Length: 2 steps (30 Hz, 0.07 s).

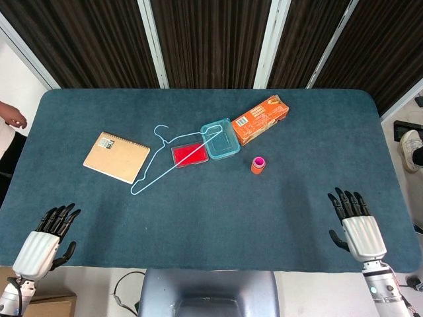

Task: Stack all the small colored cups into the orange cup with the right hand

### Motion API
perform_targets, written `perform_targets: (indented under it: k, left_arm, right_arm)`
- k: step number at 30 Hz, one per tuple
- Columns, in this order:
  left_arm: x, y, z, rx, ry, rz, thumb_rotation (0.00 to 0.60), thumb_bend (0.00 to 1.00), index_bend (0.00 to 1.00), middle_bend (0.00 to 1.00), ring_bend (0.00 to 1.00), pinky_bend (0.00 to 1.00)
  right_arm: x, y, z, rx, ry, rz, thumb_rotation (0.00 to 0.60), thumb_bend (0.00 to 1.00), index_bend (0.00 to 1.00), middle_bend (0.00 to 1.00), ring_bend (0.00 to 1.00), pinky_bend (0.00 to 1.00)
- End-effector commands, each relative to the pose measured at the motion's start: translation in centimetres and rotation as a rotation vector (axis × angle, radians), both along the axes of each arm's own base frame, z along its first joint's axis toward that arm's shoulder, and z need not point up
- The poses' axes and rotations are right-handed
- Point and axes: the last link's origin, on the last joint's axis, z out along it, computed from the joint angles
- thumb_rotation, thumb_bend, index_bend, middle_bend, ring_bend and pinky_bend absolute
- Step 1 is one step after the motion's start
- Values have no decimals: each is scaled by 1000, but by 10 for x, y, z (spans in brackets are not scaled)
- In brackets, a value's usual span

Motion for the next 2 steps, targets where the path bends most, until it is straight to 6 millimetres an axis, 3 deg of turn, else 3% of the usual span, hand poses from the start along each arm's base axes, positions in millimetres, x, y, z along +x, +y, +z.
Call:
perform_targets:
  k: [1, 2]
  left_arm:
    - [0, 0, 0, 3, 1, 0, 600, 460, 0, 0, 0, 92]
    - [0, 0, 1, 4, 1, 0, 600, 460, 0, 0, 0, 92]
  right_arm:
    - [-1, 3, 7, -5, -17, -16, 600, 404, 0, 0, 0, 0]
    - [-1, 3, 8, -7, -20, -18, 600, 404, 0, 0, 0, 0]
